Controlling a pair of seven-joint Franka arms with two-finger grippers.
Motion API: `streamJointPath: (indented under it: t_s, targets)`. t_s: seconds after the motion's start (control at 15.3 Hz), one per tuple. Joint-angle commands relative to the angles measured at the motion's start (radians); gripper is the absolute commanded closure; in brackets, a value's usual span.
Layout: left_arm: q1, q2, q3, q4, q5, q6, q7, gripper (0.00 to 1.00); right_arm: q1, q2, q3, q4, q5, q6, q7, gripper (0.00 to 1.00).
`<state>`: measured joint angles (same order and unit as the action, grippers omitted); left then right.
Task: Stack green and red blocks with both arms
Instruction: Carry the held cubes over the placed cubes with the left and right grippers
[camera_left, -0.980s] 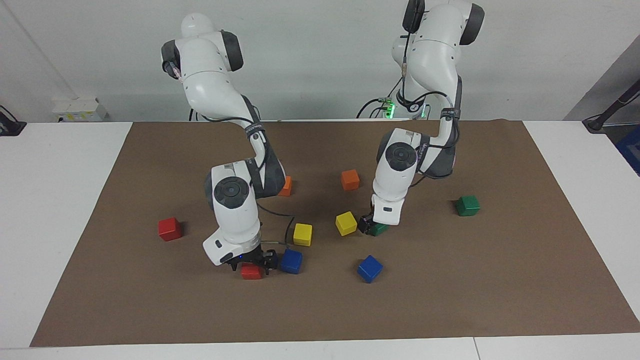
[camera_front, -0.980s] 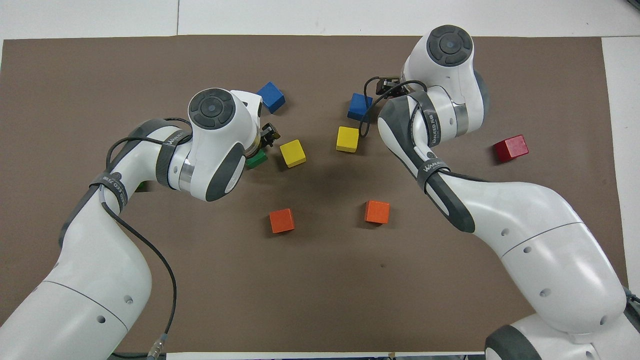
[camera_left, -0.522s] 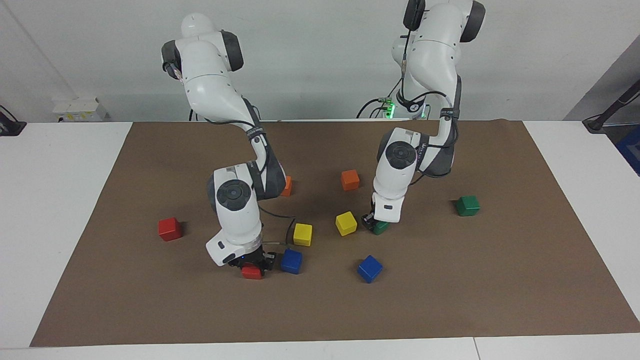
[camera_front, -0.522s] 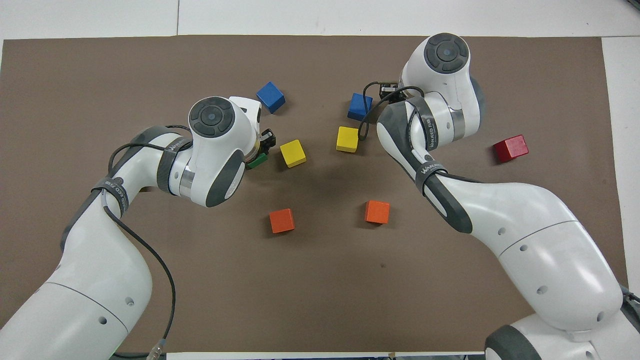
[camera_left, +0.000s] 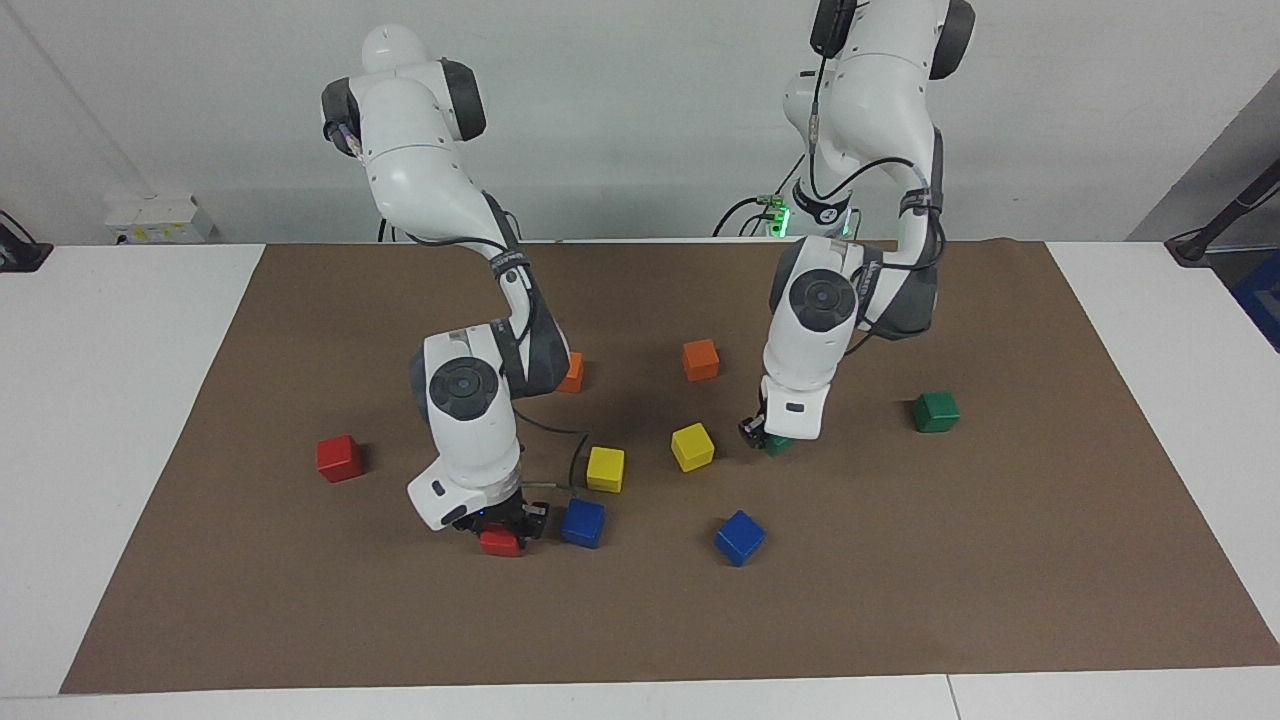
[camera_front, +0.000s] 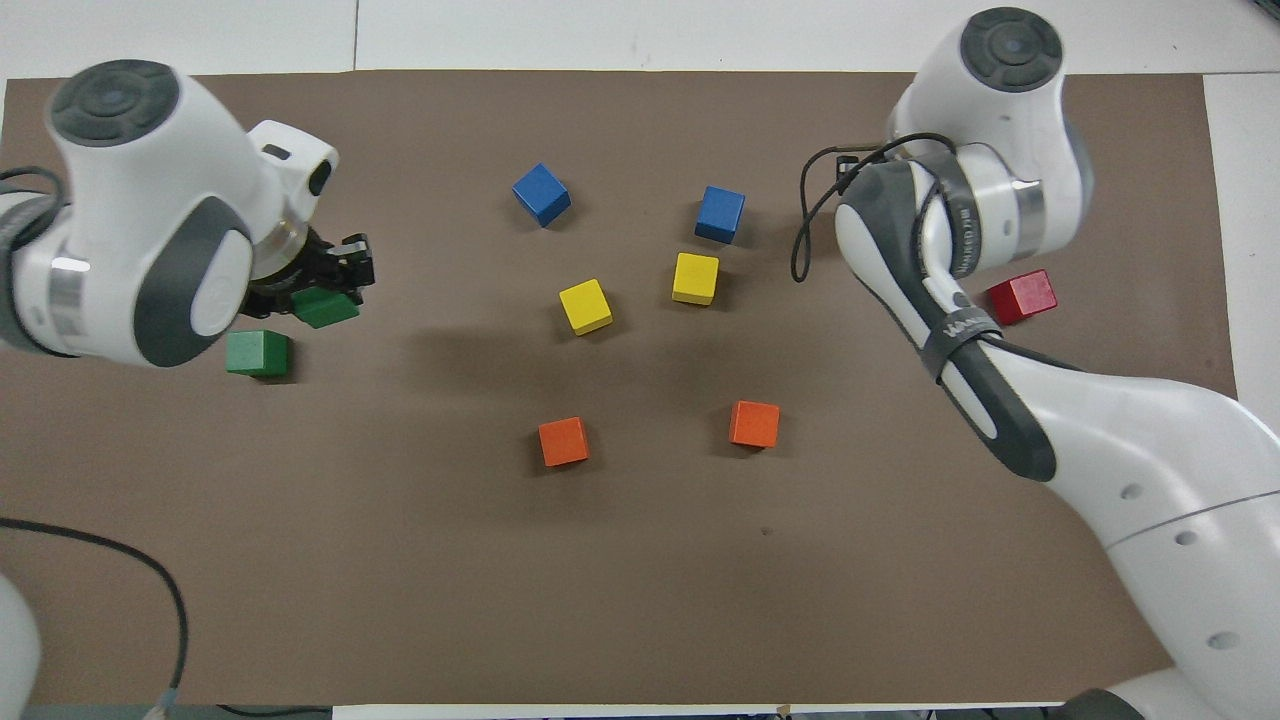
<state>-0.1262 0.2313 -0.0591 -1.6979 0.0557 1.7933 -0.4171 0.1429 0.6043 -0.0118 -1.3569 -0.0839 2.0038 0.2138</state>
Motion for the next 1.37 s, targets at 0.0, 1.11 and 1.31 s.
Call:
streamJointPath:
  t_s: [0.0, 1.11, 1.31]
  targets:
    - [0.135, -0.084, -0.011, -0.124, -0.005, 0.009, 0.281, 1.00, -0.103, -0.193, 0.018, -0.290, 0.053, 0.087, -0.196, 1.00]
    - [0.238, -0.118, -0.010, -0.365, -0.096, 0.345, 0.497, 1.00, -0.256, -0.345, 0.019, -0.631, 0.116, 0.371, -0.559, 1.00]
    - [0.240, -0.119, -0.010, -0.387, -0.096, 0.366, 0.501, 1.00, -0.258, -0.345, 0.019, -0.651, 0.118, 0.395, -0.559, 1.00]
